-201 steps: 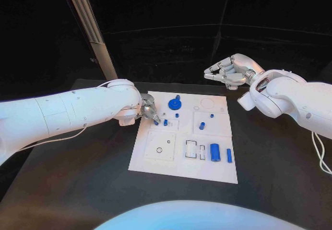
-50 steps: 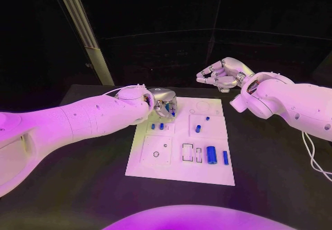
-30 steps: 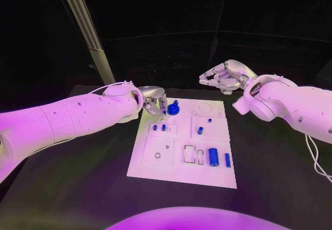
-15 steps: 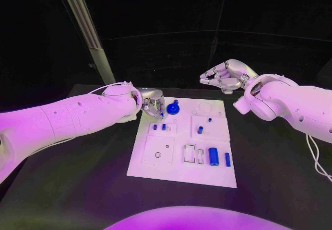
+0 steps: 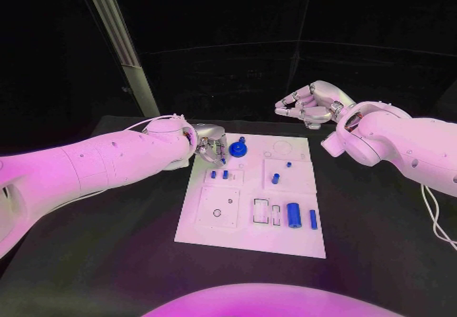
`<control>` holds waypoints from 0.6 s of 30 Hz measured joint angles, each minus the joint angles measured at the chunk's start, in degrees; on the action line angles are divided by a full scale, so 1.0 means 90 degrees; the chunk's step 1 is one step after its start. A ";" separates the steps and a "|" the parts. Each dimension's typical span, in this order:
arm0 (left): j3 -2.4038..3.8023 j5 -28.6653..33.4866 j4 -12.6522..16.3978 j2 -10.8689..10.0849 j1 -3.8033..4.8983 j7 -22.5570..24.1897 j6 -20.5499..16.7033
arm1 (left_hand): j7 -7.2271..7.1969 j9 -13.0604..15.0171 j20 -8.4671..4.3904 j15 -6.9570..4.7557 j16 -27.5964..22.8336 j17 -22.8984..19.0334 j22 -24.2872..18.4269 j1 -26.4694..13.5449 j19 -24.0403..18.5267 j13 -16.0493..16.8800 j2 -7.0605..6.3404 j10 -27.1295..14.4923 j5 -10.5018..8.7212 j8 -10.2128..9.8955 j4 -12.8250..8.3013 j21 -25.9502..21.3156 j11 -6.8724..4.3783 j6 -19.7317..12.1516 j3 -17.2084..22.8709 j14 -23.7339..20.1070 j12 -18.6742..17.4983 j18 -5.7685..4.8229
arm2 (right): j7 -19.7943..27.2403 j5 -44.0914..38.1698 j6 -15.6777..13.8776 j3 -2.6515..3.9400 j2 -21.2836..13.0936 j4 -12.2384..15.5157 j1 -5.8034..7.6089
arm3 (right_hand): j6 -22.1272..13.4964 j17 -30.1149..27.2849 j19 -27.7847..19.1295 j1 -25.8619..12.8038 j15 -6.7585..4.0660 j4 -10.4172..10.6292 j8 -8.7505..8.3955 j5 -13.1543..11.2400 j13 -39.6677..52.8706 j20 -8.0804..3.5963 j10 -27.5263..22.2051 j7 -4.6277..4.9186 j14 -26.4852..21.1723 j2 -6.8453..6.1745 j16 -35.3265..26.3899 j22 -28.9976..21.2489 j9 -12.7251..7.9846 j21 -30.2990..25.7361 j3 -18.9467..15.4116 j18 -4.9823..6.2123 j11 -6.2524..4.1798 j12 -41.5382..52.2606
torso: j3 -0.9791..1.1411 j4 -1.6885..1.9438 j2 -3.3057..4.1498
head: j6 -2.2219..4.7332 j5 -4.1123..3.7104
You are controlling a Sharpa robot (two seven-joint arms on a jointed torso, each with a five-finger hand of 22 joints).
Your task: Assemble the parts on the task board
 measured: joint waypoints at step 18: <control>-0.0019 0.0008 -0.0091 0.0079 -0.0001 -0.0036 0.0108 | 0.0000 -0.0003 0.0000 0.0000 0.0000 -0.0025 0.0003 0.0000 0.0000 -0.0001 0.0000 0.0000 0.0000 -0.0043 0.0000 -0.0005 0.0000 0.0000 0.0000 0.0000 -0.0059 0.0000 | 0.0000 0.0000 0.0002 0.0000 -0.0003 0.0005 0.0000 | 0.0000 0.0000 0.0000 0.0000 0.0000 0.0000 0.0000 0.0000 0.0000 0.0000 0.0000 0.0000 0.0000 0.0000 0.0000 0.0000 0.0000 0.0000 0.0000 -0.0001 0.0000 0.0000 | 0.0001 0.0005 -0.0004 | 0.0003 -0.0014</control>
